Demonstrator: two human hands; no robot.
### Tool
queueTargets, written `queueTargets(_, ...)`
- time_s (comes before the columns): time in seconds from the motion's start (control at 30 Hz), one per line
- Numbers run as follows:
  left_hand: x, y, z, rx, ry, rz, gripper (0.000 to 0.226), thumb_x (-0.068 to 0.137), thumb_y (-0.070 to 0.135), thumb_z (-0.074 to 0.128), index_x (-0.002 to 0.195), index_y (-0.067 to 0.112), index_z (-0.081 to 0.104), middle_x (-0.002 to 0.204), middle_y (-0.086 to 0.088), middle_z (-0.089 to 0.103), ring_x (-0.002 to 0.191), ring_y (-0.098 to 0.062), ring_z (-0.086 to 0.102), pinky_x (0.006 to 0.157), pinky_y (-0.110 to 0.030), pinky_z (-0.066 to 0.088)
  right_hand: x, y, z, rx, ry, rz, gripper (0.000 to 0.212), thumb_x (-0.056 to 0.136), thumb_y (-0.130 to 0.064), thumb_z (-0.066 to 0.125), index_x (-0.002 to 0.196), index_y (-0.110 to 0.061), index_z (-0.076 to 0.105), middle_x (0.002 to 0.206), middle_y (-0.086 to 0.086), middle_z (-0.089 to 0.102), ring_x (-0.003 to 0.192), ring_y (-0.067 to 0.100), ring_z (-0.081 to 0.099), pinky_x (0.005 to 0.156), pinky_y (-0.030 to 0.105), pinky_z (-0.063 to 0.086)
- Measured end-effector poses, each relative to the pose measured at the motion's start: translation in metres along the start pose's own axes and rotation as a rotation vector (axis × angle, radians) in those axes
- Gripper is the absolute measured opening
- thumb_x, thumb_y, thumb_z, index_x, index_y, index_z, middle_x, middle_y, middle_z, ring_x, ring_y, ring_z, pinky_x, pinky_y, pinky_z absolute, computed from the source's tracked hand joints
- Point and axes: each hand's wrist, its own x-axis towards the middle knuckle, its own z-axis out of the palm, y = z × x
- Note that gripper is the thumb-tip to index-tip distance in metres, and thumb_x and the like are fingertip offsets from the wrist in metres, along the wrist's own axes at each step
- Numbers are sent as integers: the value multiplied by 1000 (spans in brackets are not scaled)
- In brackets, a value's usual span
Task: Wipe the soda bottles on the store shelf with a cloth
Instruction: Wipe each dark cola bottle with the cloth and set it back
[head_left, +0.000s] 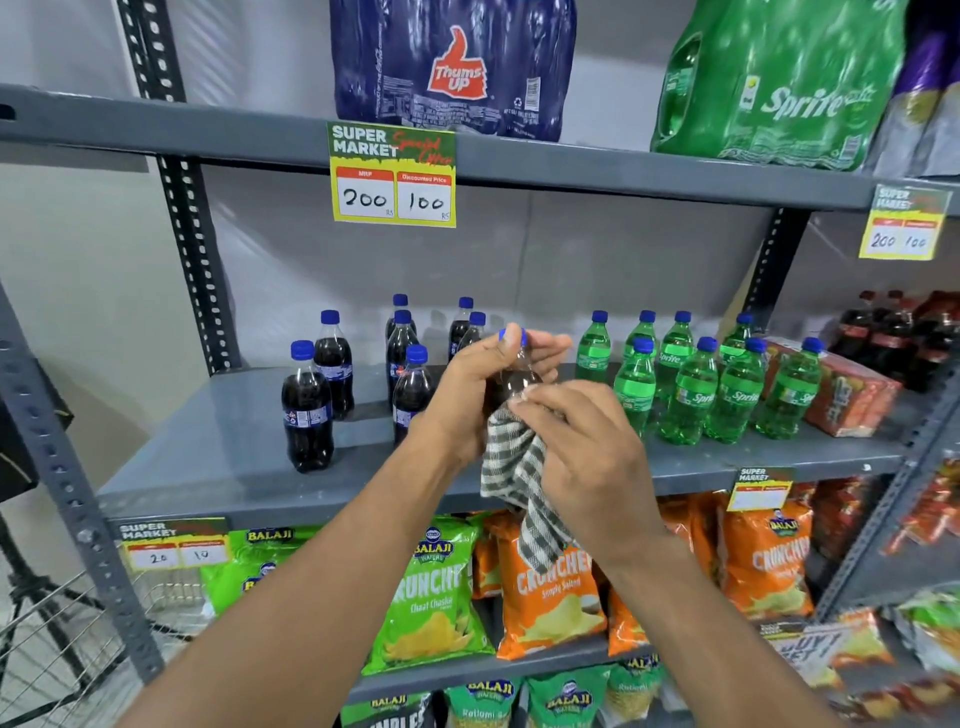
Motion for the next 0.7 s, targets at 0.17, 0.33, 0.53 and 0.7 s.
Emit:
queueTargets(0.17, 6, 4, -10, -50, 48, 32, 36, 101, 30, 50, 101, 1, 71, 120, -22, 72, 124, -37, 62, 110, -48, 43, -38, -9, 0, -10, -124, -26, 39, 81, 15, 56, 113, 0, 70, 113, 9, 67, 106, 29, 56, 94, 37, 51)
queueTargets(0.33, 3, 6, -11, -31, -6, 34, 33, 99, 31, 53, 98, 5, 74, 120, -22, 72, 122, -35, 64, 105, -44, 50, -58, -16, -3, -3, -134, 6, 41, 83, 13, 46, 113, -3, 70, 114, 4, 62, 105, 27, 56, 92, 34, 52)
queueTargets(0.53, -7, 0, -3, 23, -36, 28, 32, 99, 27, 50, 94, 9, 77, 113, -16, 76, 115, -29, 68, 101, -40, 53, -40, -15, -2, 37, -12, 102, 31, 89, 11, 51, 105, 1, 74, 105, 12, 70, 99, 31, 62, 92, 36, 52)
queueTargets(0.7, -7, -8, -2, 29, -15, 28, 35, 103, 30, 49, 100, 6, 74, 121, -22, 72, 122, -35, 64, 101, -39, 53, -6, -2, -1, 150, 151, 282, 31, 86, 15, 62, 106, -4, 77, 107, 8, 73, 101, 20, 68, 95, 25, 53)
